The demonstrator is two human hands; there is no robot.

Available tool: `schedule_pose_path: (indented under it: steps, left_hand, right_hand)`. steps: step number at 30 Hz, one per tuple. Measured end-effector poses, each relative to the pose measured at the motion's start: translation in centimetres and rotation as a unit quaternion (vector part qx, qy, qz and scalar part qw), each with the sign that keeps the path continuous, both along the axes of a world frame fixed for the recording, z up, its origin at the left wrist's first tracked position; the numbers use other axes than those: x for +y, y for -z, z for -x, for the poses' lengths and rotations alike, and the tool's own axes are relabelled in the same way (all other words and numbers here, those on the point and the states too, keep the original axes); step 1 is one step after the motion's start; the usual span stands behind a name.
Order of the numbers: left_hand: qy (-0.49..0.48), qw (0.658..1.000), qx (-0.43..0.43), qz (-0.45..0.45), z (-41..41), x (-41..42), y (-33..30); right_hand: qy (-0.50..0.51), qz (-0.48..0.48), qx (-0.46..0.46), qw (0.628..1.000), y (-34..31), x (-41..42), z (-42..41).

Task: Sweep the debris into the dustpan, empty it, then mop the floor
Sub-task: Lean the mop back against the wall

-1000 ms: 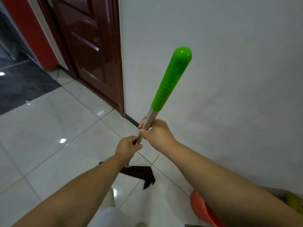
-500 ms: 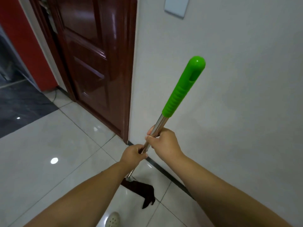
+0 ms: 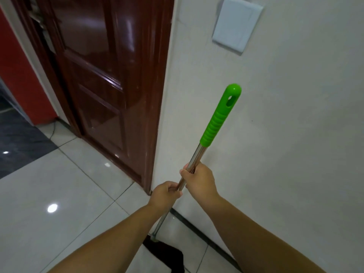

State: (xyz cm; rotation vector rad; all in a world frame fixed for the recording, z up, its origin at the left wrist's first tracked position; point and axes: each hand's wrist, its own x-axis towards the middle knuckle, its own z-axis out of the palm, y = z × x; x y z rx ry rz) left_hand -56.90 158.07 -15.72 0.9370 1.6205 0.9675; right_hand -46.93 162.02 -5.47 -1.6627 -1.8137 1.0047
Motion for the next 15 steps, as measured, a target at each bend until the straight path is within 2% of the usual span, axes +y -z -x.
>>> schedule_pose_path:
  steps: [2, 7, 15]
  left_hand:
    - [-0.03, 0.999, -0.04, -0.003, -0.2, 0.7, -0.6]
    - [-0.076, 0.995, -0.063, 0.012, -0.7, 2.9, -2.5]
    - [-0.05, 0.995, -0.075, 0.042, -2.2, 7.4, -5.4]
  right_hand:
    - [0.007, 0.001, -0.005, 1.0, 0.2, 1.5, -0.1]
    - [0.004, 0.001, -0.04, 0.999, 0.1, 5.0, -0.4]
    - [-0.047, 0.06, -0.059, 0.995, -0.3, 10.6, -2.4]
